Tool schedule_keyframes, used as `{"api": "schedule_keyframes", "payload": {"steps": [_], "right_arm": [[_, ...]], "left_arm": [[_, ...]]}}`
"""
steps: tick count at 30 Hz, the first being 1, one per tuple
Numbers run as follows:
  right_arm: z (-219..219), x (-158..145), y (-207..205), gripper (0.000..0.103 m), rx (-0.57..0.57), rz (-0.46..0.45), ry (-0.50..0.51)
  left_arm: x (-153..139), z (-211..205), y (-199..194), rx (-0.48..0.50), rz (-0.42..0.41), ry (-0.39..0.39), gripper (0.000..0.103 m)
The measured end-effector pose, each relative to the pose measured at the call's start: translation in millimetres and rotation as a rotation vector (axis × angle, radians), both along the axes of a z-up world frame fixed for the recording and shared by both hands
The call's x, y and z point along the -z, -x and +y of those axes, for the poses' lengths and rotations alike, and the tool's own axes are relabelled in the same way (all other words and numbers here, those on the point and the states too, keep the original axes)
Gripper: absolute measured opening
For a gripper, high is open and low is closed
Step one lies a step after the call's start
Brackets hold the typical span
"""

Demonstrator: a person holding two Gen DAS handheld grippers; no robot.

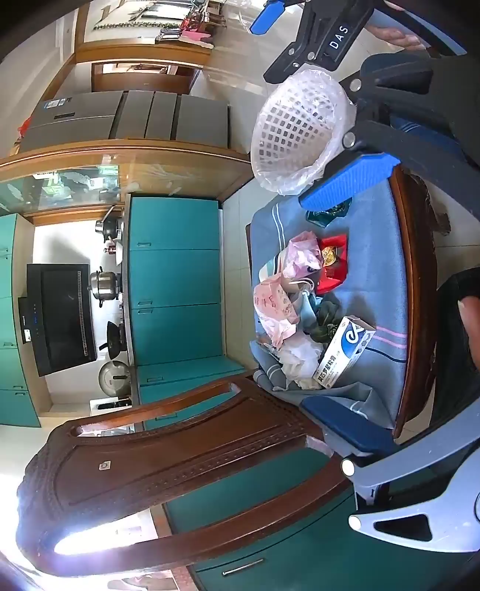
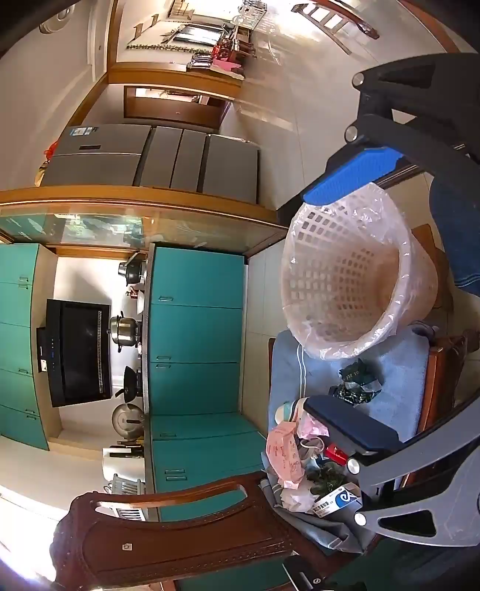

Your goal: Collect trash

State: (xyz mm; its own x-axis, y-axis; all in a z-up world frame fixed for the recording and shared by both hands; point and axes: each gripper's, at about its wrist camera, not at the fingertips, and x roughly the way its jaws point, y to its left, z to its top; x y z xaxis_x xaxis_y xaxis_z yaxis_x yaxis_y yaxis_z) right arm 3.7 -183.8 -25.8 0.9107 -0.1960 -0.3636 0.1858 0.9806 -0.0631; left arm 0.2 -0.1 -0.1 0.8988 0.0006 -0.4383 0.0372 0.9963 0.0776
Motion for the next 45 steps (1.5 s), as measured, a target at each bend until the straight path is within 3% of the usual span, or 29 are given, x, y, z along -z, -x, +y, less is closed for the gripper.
{"api": "schedule_keyframes", "payload": {"steps": [45], "right_arm": [[16, -9, 8, 0.100, -0.018, -0.022, 0.028]], "left_arm": [[1, 3, 5, 0.003, 0.009, 0.033, 0.100]]}}
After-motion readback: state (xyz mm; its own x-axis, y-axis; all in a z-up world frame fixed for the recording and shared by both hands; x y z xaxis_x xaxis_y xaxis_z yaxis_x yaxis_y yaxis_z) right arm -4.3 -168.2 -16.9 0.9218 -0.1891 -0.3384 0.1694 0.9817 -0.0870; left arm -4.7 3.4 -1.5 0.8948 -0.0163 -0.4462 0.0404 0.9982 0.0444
